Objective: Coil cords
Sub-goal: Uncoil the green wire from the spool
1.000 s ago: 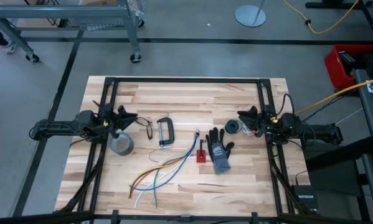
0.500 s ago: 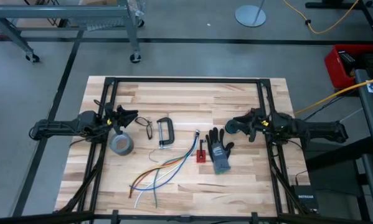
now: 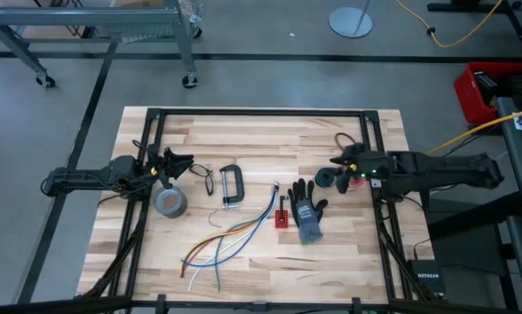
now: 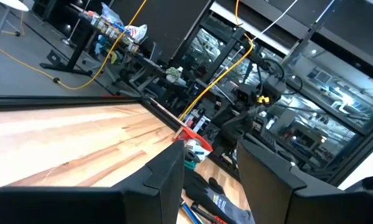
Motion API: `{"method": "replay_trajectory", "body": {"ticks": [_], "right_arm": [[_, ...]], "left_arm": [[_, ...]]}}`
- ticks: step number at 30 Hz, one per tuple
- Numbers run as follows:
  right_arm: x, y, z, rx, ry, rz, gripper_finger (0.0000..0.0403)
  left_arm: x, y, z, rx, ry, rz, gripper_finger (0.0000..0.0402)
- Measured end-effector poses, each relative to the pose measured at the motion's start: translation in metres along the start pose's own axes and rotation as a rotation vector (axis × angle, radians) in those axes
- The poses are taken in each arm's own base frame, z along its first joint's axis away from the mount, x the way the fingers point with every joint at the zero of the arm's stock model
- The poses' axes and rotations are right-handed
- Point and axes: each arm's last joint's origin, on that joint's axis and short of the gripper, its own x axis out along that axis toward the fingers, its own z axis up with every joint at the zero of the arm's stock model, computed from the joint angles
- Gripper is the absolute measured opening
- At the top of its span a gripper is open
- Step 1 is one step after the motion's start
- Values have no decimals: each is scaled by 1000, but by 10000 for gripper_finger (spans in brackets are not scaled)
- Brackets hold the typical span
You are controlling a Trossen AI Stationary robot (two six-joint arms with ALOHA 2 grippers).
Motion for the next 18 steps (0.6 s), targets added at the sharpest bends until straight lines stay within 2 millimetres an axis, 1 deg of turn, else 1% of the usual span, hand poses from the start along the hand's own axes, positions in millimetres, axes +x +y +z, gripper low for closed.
{"method": "replay_trajectory", "body": {"ticks": [4,9,13,18], "right_arm": [[15,8,5,-36,83,-59,189],[33,12,3,-83,208,-129,189],[48,8,1,-70,289,-184,189],[62,-7,0,0,386,-224,189]], "left_arm": [[0,0,0,1,3,2,139],[0,0,0,2,3,2,139],[0,0,0,2,3,2,139],[0,0,0,1,3,1,139]]}}
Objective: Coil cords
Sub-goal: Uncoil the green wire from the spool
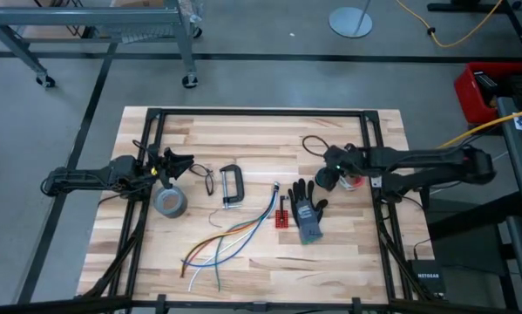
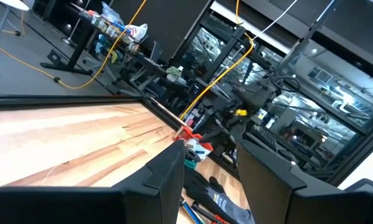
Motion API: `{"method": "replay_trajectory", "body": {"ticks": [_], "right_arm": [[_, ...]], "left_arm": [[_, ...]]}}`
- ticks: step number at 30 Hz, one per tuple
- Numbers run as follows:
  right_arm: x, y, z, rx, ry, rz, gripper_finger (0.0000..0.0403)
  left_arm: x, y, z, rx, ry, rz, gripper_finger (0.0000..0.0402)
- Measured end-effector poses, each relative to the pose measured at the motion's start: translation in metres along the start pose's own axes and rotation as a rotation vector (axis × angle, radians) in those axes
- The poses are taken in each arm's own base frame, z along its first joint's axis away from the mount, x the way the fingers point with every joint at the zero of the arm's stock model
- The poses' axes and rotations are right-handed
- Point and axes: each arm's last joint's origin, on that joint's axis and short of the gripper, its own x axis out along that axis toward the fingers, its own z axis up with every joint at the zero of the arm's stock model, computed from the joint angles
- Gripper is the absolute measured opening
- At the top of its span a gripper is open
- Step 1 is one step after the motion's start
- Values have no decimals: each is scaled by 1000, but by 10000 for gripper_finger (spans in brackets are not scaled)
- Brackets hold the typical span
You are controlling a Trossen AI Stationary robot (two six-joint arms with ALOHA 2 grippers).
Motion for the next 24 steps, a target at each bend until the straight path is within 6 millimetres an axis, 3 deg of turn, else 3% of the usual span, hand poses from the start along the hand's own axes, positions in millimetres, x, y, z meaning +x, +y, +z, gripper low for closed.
{"method": "replay_trajectory", "body": {"ticks": [11,24], "right_arm": [[19,-27,9,67,134,73,189],[24,-51,14,125,178,237,189]], "left_arm": [[0,0,0,0,1,0,139],[0,0,0,24,1,0,139]]}}
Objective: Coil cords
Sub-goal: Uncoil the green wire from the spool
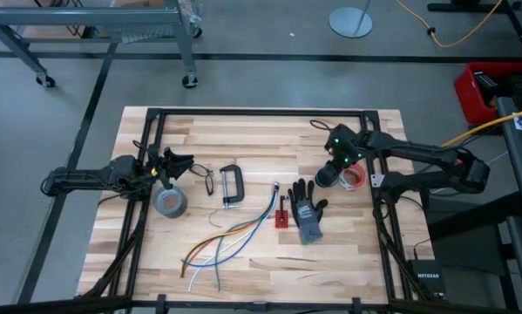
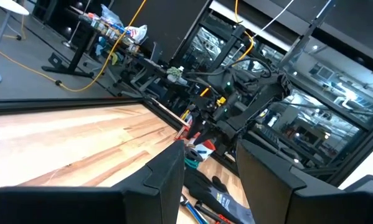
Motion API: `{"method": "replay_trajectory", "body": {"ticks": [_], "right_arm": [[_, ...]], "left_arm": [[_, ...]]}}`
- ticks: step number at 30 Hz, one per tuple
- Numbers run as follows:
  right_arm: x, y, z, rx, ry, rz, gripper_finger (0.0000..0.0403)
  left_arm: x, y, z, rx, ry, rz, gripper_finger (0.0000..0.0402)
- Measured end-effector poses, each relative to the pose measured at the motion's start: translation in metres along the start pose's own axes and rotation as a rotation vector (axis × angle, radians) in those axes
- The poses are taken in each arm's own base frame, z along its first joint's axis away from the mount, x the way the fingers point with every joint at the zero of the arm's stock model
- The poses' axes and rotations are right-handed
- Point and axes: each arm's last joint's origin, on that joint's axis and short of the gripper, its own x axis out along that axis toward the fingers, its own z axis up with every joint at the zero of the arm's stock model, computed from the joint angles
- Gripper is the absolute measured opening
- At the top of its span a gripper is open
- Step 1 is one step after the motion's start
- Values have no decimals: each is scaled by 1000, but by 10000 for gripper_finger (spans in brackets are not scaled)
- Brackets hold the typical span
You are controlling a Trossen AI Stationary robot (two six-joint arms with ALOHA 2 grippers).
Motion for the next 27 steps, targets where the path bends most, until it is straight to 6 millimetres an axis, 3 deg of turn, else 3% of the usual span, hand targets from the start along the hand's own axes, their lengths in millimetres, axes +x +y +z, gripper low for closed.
{"method": "replay_trajectory", "body": {"ticks": [8,21,27], "right_arm": [[2,-8,2,29,22,1,189],[49,-14,3,40,269,72,189],[57,-15,3,50,300,98,189]], "left_arm": [[0,0,0,-3,0,0,139],[0,0,0,-4,2,1,139],[0,1,-2,3,21,12,139]]}}
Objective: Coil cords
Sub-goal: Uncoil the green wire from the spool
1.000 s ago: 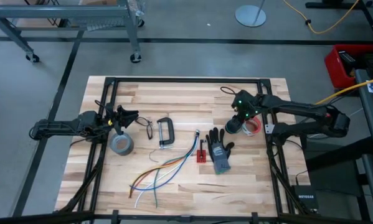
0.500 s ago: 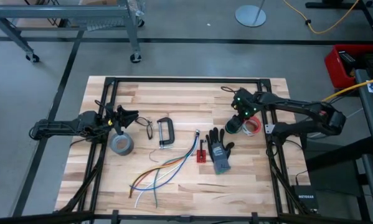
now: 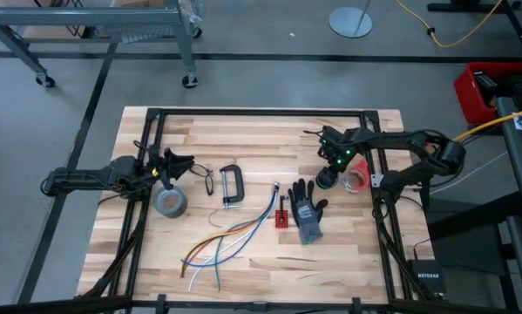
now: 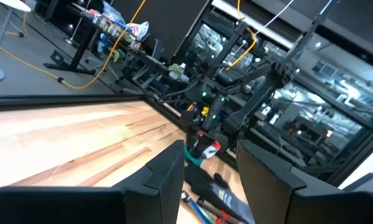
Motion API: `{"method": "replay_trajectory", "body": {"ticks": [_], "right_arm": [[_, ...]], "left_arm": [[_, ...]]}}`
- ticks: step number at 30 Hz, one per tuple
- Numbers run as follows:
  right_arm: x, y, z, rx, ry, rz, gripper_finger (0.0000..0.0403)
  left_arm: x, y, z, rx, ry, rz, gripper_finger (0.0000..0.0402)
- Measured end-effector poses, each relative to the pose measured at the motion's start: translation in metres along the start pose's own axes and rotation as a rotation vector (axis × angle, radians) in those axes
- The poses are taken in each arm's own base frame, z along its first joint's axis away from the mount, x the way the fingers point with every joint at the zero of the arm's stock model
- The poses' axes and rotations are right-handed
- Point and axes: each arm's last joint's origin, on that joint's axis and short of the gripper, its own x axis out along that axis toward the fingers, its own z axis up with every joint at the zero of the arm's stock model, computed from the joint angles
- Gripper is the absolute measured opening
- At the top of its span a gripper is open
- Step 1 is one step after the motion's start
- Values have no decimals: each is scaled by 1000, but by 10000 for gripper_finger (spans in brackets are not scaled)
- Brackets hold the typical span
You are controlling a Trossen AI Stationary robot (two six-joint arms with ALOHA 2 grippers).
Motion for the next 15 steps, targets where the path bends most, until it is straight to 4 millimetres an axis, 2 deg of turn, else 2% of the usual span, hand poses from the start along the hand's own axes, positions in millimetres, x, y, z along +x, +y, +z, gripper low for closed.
{"method": "replay_trajectory", "body": {"ticks": [15], "right_arm": [[-7,2,6,-18,-81,-61,189]], "left_arm": [[0,1,-2,-12,23,15,139]]}}
